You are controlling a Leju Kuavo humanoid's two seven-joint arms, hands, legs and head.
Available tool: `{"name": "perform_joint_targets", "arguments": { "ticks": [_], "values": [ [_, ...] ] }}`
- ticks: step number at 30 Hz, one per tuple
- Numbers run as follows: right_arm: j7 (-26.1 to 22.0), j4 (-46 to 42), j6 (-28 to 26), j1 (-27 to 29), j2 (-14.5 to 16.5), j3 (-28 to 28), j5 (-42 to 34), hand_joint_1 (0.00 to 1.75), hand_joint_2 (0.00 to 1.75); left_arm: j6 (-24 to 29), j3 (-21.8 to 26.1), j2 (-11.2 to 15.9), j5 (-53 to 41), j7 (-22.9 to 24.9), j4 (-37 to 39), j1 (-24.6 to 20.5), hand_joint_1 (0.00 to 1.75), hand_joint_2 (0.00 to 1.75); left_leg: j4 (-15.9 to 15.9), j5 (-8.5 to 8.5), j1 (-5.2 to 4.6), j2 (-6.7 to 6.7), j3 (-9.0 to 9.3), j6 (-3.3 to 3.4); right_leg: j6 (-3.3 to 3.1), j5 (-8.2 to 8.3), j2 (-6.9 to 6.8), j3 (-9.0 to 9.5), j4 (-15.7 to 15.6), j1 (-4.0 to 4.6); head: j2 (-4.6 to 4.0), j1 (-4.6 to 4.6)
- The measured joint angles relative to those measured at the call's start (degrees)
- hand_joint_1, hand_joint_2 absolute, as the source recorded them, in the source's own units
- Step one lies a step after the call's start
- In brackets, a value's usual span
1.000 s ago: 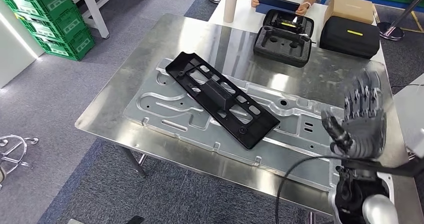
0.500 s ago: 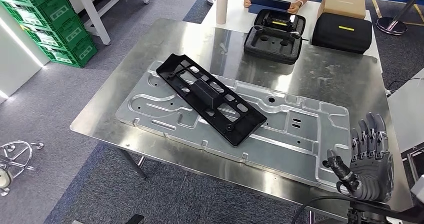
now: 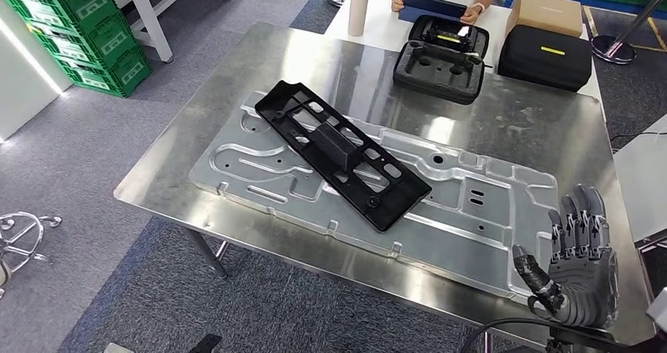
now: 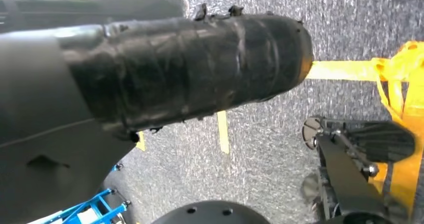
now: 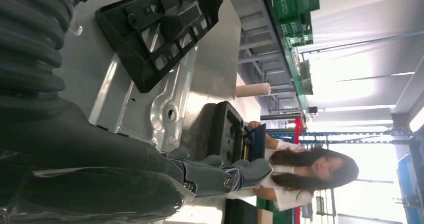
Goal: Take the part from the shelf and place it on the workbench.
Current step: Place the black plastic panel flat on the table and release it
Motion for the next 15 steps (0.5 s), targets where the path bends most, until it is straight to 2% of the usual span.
{"name": "perform_joint_targets", "arguments": {
  "ticks": [1,2,3,4,6,7,8,10,12,13,15],
  "values": [
    [0.0,0.01,0.0,0.08,-0.02,0.03,-0.01,0.0,1.75,0.01,0.07,-0.12,0.05,0.01,0.0,0.03,0.0,0.0,0.01,0.03,0.05,0.01,-0.1,-0.02,0.31,-1.19,-0.01,-1.59,3.39,-0.28,0.0,-0.01],
    [0.0,0.01,-0.01,0.16,-0.03,0.05,-0.01,0.0,1.75,0.01,0.15,-0.19,0.11,0.01,0.0,0.07,0.0,0.0,0.02,0.06,0.12,0.02,-0.16,-0.07,0.52,-1.55,-0.03,-2.5,5.26,-0.56,0.0,-0.01],
    [0.0,0.01,-0.02,0.2,-0.04,0.07,-0.01,0.0,1.75,0.01,0.22,-0.22,0.18,0.01,0.0,0.09,0.0,0.0,0.02,0.09,0.23,0.01,-0.18,-0.17,0.66,-0.83,-0.04,-2.38,4.96,-0.82,0.0,-0.02],
    [0.0,0.01,-0.06,0.21,-0.05,0.08,-0.01,0.0,1.75,0.01,0.27,-0.23,0.22,0.01,0.0,0.08,0.0,0.0,0.03,0.11,0.39,-0.01,-0.16,-0.33,0.71,0.85,-0.05,-1.11,2.36,-1.03,0.0,-0.02],
    [0.0,-0.01,-0.22,0.12,-0.1,0.12,-0.08,0.0,1.75,0.01,0.37,-0.23,0.26,0.01,0.0,0.02,0.0,0.0,0.02,0.16,0.71,-0.1,-0.08,-0.9,0.72,4.82,-0.07,3.24,-6.35,-1.28,0.0,0.0],
    [-0.01,-0.02,-0.35,0.04,-0.14,0.17,-0.19,0.0,1.75,0.01,0.43,-0.23,0.26,0.03,0.0,-0.03,0.0,0.0,0.01,0.2,0.77,-0.17,-0.13,-1.34,0.5,5.91,0.0,5.08,-10.11,-1.2,0.0,0.01],
    [-0.01,-0.05,-0.53,0.0,-0.22,0.23,-0.3,0.0,1.75,0.01,0.51,-0.23,0.26,0.05,0.0,-0.06,0.0,0.0,-0.06,0.28,0.8,-0.22,-0.21,-1.82,0.16,6.31,0.04,6.14,-12.41,-1.08,0.0,-0.02],
    [-0.02,-0.12,-0.89,-0.03,-0.39,0.35,-0.49,0.0,1.75,0.0,0.68,-0.23,0.26,0.13,0.01,-0.09,0.0,0.0,-0.4,0.49,0.81,-0.25,-0.28,-2.82,-0.84,6.05,0.14,6.31,-13.33,-0.76,0.0,-0.07],
    [-0.03,-0.21,-1.05,-0.01,-0.49,0.44,-0.59,0.0,1.75,-0.04,0.79,-0.23,0.26,0.17,0.01,-0.09,0.0,0.0,-0.43,0.29,0.87,-0.17,-0.18,-3.54,-1.84,6.43,0.04,6.53,-13.69,-0.81,0.0,-0.16],
    [-0.05,-0.26,-1.08,-0.03,-0.51,0.5,-0.64,0.0,1.75,-0.05,0.85,-0.21,0.27,0.2,0.0,-0.1,0.0,0.0,0.62,-0.58,0.81,-0.11,-0.57,-3.64,-2.3,6.67,-0.03,6.75,-14.03,-0.82,0.0,-0.29],
    [-0.08,-0.31,-1.16,0.0,-0.52,0.6,-0.83,0.0,1.75,-0.09,1.01,0.05,0.28,0.3,0.01,-0.09,0.0,0.0,7.03,-4.34,0.45,-0.02,-3.4,-3.24,-3.06,7.0,-0.21,6.97,-14.41,-0.49,0.0,-0.54]
  ]
}}
